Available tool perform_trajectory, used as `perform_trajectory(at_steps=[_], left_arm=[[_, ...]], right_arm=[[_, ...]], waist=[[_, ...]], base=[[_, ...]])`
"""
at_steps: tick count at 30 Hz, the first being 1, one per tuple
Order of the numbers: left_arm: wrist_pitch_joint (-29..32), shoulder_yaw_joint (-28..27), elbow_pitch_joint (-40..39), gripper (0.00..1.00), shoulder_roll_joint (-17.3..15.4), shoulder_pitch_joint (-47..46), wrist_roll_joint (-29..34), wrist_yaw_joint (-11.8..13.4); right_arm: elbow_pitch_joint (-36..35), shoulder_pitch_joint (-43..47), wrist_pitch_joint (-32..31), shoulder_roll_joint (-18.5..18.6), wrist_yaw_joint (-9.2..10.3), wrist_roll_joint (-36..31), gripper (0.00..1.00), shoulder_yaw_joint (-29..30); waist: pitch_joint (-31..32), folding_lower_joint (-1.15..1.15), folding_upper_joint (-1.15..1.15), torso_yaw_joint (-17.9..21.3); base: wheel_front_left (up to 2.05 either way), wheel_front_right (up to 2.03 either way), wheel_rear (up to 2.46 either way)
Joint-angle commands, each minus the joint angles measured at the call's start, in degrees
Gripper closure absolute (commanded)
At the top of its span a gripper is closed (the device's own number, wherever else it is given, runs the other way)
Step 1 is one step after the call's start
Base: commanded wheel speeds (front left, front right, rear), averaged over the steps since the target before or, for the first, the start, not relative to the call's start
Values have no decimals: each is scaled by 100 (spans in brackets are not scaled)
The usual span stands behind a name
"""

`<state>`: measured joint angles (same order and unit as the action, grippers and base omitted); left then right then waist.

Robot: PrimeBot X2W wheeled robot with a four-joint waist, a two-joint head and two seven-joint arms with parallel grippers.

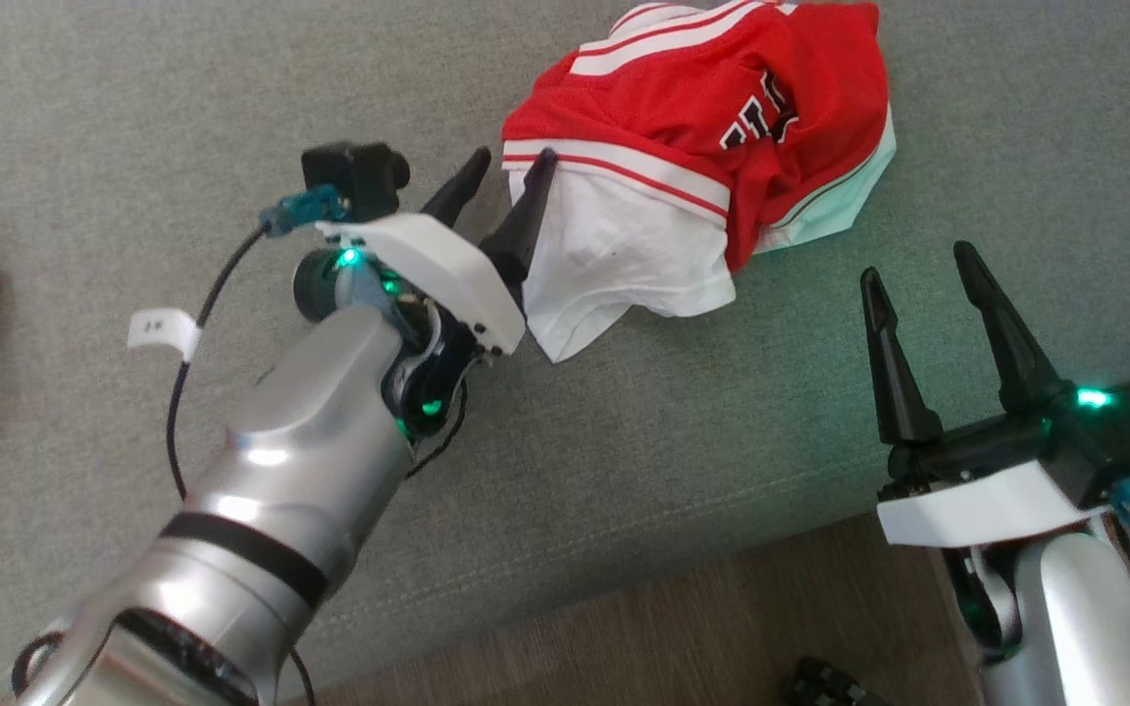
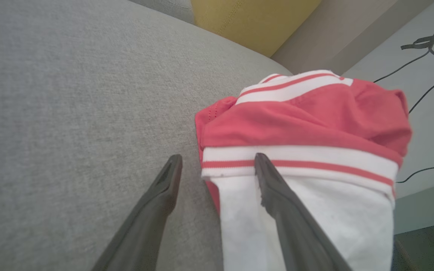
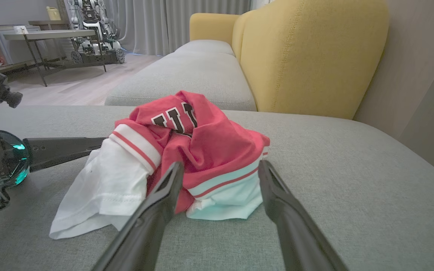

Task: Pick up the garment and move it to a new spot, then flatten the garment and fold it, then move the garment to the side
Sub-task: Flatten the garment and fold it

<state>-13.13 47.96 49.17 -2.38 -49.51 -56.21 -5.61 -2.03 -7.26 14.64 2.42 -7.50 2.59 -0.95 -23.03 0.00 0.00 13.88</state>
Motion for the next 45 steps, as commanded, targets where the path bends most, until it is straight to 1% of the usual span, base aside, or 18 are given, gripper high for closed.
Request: perform_trajectory(at_steps=[1,5,6,8,10,14,19,23,26,28,29,32,35,38,39,40,42,45], left_arm=[[1,-63,-74,0,-50,-213,-50,-31],[147,123,10,0,-50,-323,-351,-90],[192,140,2,41,-50,-325,-477,-108],[303,174,-28,100,-50,-329,-731,-139],[424,193,-78,100,-50,-329,-992,-162],[517,311,-264,100,-50,-397,-1277,-182],[753,489,-1049,100,-50,-601,-1616,-186],[1003,598,-1618,100,-69,-1028,-1587,-186],[1237,434,-1997,100,-65,-1374,-1795,-126],[1347,287,-2216,100,-60,-1650,-1948,40],[1300,117,-2338,100,-56,-1987,-2022,284],[1088,6,-2334,100,-53,-2594,-2032,653],[728,13,-2135,100,-52,-3280,-2010,1025],[241,-66,-1909,100,-51,-3930,-2233,1340],[98,-136,-1822,100,-51,-4115,-2338,1431],[98,-136,-1822,100,-51,-4115,-2338,1431],[-75,-226,-1595,100,-51,-4437,-2408,1579],[-151,-291,-1222,100,-54,-4547,-2336,1634]], right_arm=[[-205,-87,36,45,1,25,0,-131],[-208,-136,36,45,1,71,0,-126],[-204,-147,36,45,1,79,0,-126],[-195,-165,36,45,1,99,0,-129],[-203,-185,36,45,1,132,0,-135],[-200,-182,36,45,1,177,0,-122],[-135,-171,36,45,1,298,0,-180],[-91,-170,36,45,1,478,0,-306],[-58,-154,36,45,1,631,0,-403],[-44,-137,36,45,1,723,0,-431],[-35,-132,36,45,1,805,0,-462],[-41,-128,36,45,1,916,0,-533],[-83,-111,36,45,1,1009,0,-593],[-118,-78,36,45,1,1125,0,-541],[-124,-71,36,45,1,1141,0,-533],[-124,-71,36,45,1,1141,0,-533],[-131,-61,36,45,1,1161,0,-516],[-162,-64,36,45,1,1180,0,-442]], waist=[[-33,0,0,12],[-82,0,0,27],[-82,0,0,32],[-71,0,0,44],[-45,0,0,62],[61,0,0,91],[283,0,0,209],[532,0,0,473],[724,0,0,776],[837,0,0,981],[923,0,0,1182],[1002,0,0,1449],[1005,0,0,1625],[966,0,0,1694],[957,0,0,1691],[957,0,0,1691],[943,0,0,1649],[945,0,0,1503]], base=[[0,0,0],[0,0,0],[0,0,0],[0,0,0],[0,0,0],[0,0,0],[0,0,0],[0,0,0],[0,0,0],[0,0,0],[0,0,0],[0,0,0],[0,0,0],[0,0,0],[0,0,0],[0,0,0],[0,0,0],[0,0,0]])
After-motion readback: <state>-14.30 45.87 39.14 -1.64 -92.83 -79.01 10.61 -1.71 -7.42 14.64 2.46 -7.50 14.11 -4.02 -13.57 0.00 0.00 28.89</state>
